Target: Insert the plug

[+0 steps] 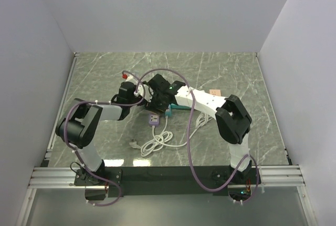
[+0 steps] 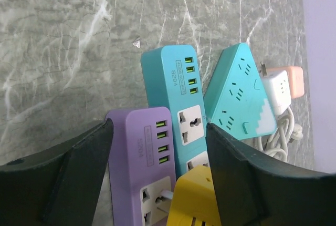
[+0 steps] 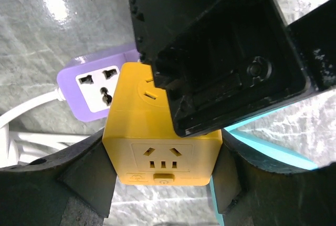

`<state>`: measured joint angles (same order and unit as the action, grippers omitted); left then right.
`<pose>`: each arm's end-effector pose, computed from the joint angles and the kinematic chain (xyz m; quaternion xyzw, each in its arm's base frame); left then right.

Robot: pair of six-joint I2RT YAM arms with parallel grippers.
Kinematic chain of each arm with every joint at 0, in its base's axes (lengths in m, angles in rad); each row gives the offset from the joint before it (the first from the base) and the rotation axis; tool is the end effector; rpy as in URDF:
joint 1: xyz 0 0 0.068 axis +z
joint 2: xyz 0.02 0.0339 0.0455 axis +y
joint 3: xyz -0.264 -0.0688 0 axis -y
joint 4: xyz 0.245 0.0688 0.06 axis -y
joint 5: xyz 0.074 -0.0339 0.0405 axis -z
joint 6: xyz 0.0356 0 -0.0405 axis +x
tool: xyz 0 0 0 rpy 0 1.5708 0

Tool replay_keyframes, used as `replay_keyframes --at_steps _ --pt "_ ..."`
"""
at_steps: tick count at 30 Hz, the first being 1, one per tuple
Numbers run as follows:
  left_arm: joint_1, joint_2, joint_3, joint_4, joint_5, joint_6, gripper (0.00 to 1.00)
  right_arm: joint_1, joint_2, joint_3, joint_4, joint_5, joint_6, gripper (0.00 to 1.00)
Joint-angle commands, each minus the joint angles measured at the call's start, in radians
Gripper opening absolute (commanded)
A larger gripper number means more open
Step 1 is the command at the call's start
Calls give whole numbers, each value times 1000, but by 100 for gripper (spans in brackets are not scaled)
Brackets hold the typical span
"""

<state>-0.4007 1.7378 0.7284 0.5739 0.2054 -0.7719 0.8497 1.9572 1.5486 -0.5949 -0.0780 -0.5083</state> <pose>0.3137 -0.1408 0.1525 -0.1006 0.8345 -0.3679 0.3977 0.2798 0.3225 0.2234 -0.6110 0.7397 0.0844 0.2692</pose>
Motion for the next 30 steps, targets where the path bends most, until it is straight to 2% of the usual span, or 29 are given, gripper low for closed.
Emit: replay_keyframes --at_steps 1,5,9,17,21,26,30 --pt "-15 -61 29 -88 26 37 78 -12 -7 105 6 55 -49 0" --pt "31 -135 22 -112 11 48 80 -26 -29 139 -57 21 -41 0" --pt "65 -233 -44 -82 29 57 80 -26 -67 105 -72 -22 -55 0" --pt "63 -501 -216 -61 129 23 82 -28 -271 -157 127 -158 -36 0" --pt "54 -576 -254 -65 183 2 85 -28 -317 -202 152 -216 -27 0" --pt "22 -636 -251 -157 152 17 86 -28 -342 -226 161 -262 -25 0" --pt "19 -672 -270 -151 206 -1 87 -28 -374 -263 190 -284 -21 0"
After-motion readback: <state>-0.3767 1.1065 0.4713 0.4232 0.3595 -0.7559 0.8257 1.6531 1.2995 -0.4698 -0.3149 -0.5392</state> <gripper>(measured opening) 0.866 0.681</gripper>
